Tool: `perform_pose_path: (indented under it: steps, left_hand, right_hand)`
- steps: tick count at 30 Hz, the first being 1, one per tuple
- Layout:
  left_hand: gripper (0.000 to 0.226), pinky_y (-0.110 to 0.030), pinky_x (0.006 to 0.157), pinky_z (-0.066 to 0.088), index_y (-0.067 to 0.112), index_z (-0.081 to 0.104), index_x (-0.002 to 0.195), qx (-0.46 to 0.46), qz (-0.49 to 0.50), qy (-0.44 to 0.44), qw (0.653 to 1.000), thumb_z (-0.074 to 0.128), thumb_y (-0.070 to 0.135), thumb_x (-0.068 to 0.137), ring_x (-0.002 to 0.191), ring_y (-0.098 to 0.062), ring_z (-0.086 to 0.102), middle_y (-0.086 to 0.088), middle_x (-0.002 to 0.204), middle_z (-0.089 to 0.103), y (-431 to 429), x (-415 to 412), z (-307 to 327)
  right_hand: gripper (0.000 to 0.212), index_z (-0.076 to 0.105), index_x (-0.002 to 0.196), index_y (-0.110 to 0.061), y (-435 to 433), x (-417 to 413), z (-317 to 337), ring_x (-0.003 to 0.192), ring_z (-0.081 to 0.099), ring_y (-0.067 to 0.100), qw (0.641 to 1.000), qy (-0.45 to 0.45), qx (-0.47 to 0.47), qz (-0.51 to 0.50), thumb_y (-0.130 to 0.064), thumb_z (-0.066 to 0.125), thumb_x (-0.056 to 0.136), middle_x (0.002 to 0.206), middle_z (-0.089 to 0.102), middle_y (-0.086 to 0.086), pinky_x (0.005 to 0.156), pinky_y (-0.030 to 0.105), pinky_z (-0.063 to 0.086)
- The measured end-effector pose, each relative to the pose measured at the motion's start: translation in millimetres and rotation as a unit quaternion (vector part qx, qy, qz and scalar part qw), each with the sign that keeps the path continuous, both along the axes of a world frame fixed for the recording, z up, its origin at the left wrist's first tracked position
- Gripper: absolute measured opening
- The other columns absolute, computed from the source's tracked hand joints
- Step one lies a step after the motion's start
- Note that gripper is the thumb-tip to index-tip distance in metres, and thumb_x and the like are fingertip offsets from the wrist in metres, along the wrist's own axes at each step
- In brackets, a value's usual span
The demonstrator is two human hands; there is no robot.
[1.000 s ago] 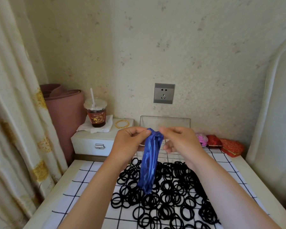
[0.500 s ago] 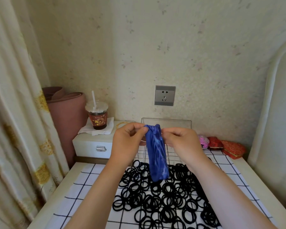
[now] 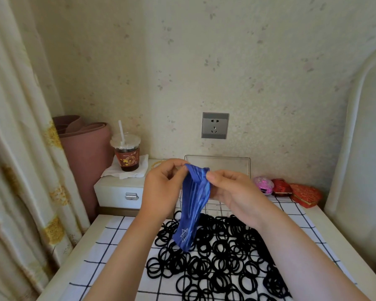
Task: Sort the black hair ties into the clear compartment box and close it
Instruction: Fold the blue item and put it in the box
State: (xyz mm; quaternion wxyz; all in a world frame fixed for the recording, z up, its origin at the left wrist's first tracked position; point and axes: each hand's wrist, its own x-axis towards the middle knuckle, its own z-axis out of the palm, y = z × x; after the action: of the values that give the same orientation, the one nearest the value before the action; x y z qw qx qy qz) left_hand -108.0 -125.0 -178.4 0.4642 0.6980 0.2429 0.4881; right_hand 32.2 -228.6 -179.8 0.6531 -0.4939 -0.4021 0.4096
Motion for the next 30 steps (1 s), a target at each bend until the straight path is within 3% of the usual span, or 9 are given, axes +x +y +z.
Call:
perform_pose_path:
  steps: [5,9,13,16,18,22,26,28,30]
  left_hand:
    - [0.015,-0.027,0.063,0.057,0.012,0.063,0.101,-0.149,-0.084,-0.046,0.984,0.051,0.004,0.098,0.067,-0.019,0.07,-0.01,0.076,0.074,-9.8,3.4,5.2]
    - [0.021,-0.034,0.073,0.056,0.014,0.06,0.114,-0.274,-0.153,-0.072,0.947,0.043,0.015,0.101,0.079,-0.025,0.066,-0.015,0.085,0.071,-6.1,2.4,6.6]
    - [0.025,-0.027,0.069,0.059,0.016,0.065,0.113,-0.156,-0.125,-0.004,0.98,0.065,0.004,0.091,0.076,-0.022,0.073,-0.016,0.081,0.074,-7.6,0.1,7.8]
    - [0.021,-0.027,0.063,0.06,0.013,0.068,0.108,-0.099,-0.099,0.006,0.99,0.066,0.002,0.09,0.072,-0.022,0.074,-0.021,0.082,0.072,-5.2,1.0,9.5]
    - [0.018,-0.03,0.062,0.061,0.016,0.071,0.102,-0.056,-0.059,0.018,0.997,0.067,0.004,0.09,0.074,-0.023,0.074,-0.021,0.082,0.07,-3.2,1.8,10.3]
    - [0.016,-0.032,0.062,0.062,0.017,0.071,0.093,-0.045,-0.031,0.0,0.998,0.065,0.003,0.092,0.074,-0.024,0.073,-0.022,0.085,0.067,-0.5,5.4,9.2]
    - [0.018,-0.019,0.062,0.055,0.02,0.073,0.1,-0.073,-0.044,0.002,0.996,0.067,0.006,0.09,0.072,-0.009,0.066,-0.006,0.083,0.069,3.1,4.0,12.0]
    - [0.032,-0.021,0.071,0.057,0.022,0.07,0.113,-0.082,-0.098,0.042,0.991,0.073,0.007,0.086,0.08,-0.012,0.068,-0.002,0.087,0.072,8.1,-0.5,10.8]
    - [0.041,-0.036,0.085,0.059,0.027,0.067,0.119,-0.045,-0.102,0.107,0.988,0.075,0.009,0.084,0.091,-0.027,0.069,-0.012,0.095,0.072,14.8,-4.0,9.4]
  right_hand:
    - [0.021,0.07,0.085,-0.007,1.0,-2.1,-1.9,0.067,0.06,0.021,0.999,-0.037,-0.018,0.001,-0.017,0.057,0.098,0.069,0.064,0.005,0.076,0.036,0.053]
    - [0.027,0.074,0.086,-0.011,4.3,-2.0,-1.7,0.074,0.059,0.023,0.997,-0.042,-0.036,-0.046,-0.02,0.053,0.1,0.078,0.066,0.007,0.082,0.042,0.049]
    - [0.031,0.078,0.086,-0.019,3.4,-4.3,-1.5,0.087,0.07,0.018,0.986,-0.118,-0.092,-0.08,-0.049,0.069,0.085,0.09,0.077,-0.002,0.088,0.033,0.052]
    - [0.011,0.079,0.093,-0.016,2.9,-2.4,-2.0,0.086,0.074,0.008,0.981,-0.14,-0.074,-0.109,-0.024,0.075,0.087,0.09,0.079,-0.001,0.076,0.017,0.051]
    - [0.013,0.079,0.097,-0.017,2.8,-1.6,-1.8,0.085,0.074,0.006,0.98,-0.146,-0.062,-0.121,-0.014,0.068,0.092,0.09,0.079,-0.003,0.071,0.012,0.051]
    - [0.022,0.077,0.102,-0.016,4.9,-5.3,-2.1,0.096,0.074,0.024,0.987,-0.122,-0.037,-0.103,-0.014,0.056,0.1,0.097,0.078,0.006,0.089,0.032,0.057]
    - [0.013,0.077,0.097,-0.009,4.9,-9.6,-5.5,0.088,0.072,0.025,0.992,-0.095,-0.06,-0.049,-0.017,0.067,0.094,0.097,0.077,0.014,0.093,0.044,0.058]
    - [0.014,0.077,0.095,-0.007,4.4,-8.5,-5.9,0.085,0.071,0.022,0.989,-0.123,-0.066,-0.057,-0.019,0.071,0.091,0.096,0.076,0.016,0.094,0.045,0.057]
    - [0.012,0.078,0.091,-0.014,4.1,-7.8,-3.2,0.082,0.071,0.011,0.983,-0.149,-0.071,-0.083,-0.026,0.075,0.088,0.091,0.078,0.006,0.088,0.033,0.058]
